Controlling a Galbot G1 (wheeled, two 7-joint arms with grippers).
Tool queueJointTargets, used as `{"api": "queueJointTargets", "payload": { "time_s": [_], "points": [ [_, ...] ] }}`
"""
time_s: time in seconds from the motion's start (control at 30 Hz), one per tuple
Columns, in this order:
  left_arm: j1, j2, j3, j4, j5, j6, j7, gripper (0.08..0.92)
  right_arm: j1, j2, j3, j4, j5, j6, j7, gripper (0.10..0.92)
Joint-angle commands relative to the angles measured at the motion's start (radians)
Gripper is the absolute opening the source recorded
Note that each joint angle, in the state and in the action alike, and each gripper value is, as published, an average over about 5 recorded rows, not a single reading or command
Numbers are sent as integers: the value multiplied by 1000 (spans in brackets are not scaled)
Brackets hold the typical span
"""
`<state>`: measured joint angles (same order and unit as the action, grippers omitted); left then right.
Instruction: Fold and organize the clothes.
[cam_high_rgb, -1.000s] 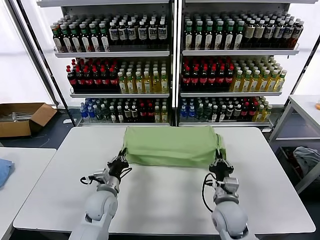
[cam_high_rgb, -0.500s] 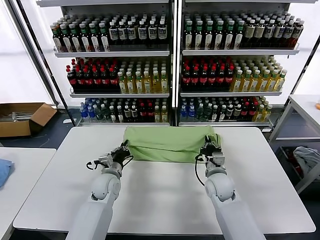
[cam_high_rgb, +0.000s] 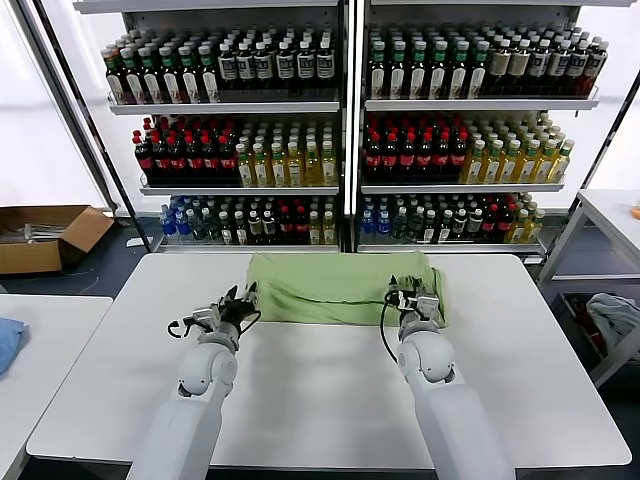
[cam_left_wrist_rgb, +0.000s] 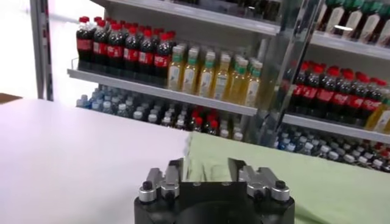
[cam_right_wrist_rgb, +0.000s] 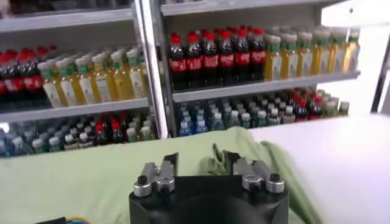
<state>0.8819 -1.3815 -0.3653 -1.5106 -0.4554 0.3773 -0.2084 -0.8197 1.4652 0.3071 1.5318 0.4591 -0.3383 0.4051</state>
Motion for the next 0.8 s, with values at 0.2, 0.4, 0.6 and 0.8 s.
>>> {"api": "queueJointTargets", "payload": {
  "time_s": [0.2, 0.4, 0.6, 0.8],
  "points": [
    [118, 9, -4, -151, 41, 61, -16, 799, -79, 20, 34, 168, 49, 42, 106, 821],
    [131, 24, -13, -162, 44, 67, -10, 822, -198, -68, 44, 231, -48, -53, 115, 823],
    [114, 35, -11, -143, 49, 67, -9, 823, -232, -123, 67, 209, -77, -98, 109, 823],
    [94, 41, -5, -104, 70, 65, -4, 823, -200, -149, 54, 154, -109, -157, 102, 823]
  ]
}}
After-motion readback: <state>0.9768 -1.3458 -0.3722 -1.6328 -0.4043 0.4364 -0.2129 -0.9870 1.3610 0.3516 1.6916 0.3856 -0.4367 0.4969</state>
